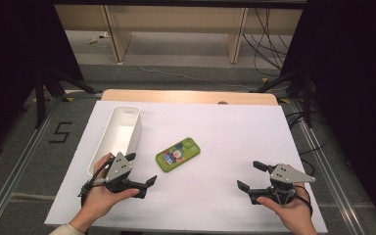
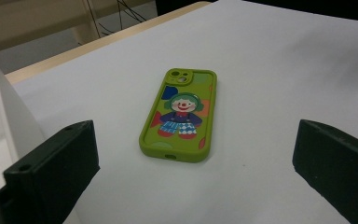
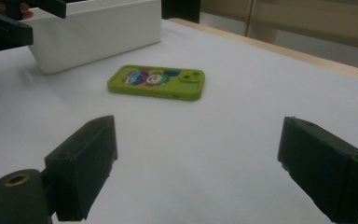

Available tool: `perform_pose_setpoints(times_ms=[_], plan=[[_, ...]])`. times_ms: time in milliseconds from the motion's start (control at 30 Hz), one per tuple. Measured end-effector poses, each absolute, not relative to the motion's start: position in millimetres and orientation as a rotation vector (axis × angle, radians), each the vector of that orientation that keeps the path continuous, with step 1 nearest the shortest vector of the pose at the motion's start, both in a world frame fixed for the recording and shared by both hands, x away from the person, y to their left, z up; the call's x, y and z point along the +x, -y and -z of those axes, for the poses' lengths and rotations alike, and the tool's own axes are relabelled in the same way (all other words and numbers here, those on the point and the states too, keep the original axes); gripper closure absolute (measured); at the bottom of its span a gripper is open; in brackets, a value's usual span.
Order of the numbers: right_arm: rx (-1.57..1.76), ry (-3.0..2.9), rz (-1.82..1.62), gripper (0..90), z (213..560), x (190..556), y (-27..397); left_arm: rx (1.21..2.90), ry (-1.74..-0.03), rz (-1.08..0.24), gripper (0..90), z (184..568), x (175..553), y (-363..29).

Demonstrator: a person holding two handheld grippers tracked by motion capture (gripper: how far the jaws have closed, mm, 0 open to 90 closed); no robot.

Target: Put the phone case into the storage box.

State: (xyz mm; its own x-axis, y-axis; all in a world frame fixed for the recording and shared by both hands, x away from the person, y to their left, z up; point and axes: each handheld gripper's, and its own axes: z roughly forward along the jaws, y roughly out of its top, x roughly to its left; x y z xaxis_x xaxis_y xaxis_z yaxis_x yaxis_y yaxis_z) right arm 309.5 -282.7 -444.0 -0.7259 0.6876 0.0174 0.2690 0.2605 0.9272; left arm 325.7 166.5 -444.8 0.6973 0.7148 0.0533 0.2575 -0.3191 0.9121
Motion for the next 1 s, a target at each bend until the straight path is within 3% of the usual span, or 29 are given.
perform_pose_setpoints(times_ms=[700, 1000], plan=[[0.872, -2.139, -1.461, 12.9, 442.8, 308.8, 283.0, 1.888, -0.764, -0.569, 4.6, 441.3, 330.3, -157.0], [0.879, -2.14, -1.47, 12.9, 443.1, 309.6, 283.3, 1.949, -0.805, -0.513, 0.0, 437.5, 335.8, -140.8]])
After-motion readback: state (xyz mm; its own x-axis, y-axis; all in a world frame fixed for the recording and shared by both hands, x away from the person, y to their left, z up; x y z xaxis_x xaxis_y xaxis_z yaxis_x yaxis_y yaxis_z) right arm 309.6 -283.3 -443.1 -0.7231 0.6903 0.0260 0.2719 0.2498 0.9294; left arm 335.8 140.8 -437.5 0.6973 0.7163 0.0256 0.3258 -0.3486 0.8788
